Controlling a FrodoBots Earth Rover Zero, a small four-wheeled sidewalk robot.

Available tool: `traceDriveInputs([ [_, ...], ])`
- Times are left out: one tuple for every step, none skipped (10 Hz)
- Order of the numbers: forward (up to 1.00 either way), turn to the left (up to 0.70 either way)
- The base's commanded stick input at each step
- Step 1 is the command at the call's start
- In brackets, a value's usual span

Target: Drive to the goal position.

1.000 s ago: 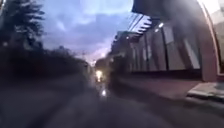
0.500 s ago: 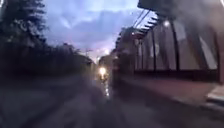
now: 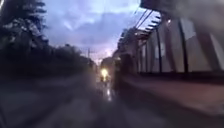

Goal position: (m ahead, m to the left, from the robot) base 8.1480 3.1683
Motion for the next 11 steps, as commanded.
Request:
traceDriveInputs([
  [0.7,0.0],
  [0.7,0.0],
  [0.7,0.0],
  [0.7,0.0],
  [0.7,0.0],
  [0.7,0.0],
  [0.7,0.0],
  [0.7,0.0],
  [0.7,0.0],
  [0.7,0.0],
  [0.7,0.0],
])
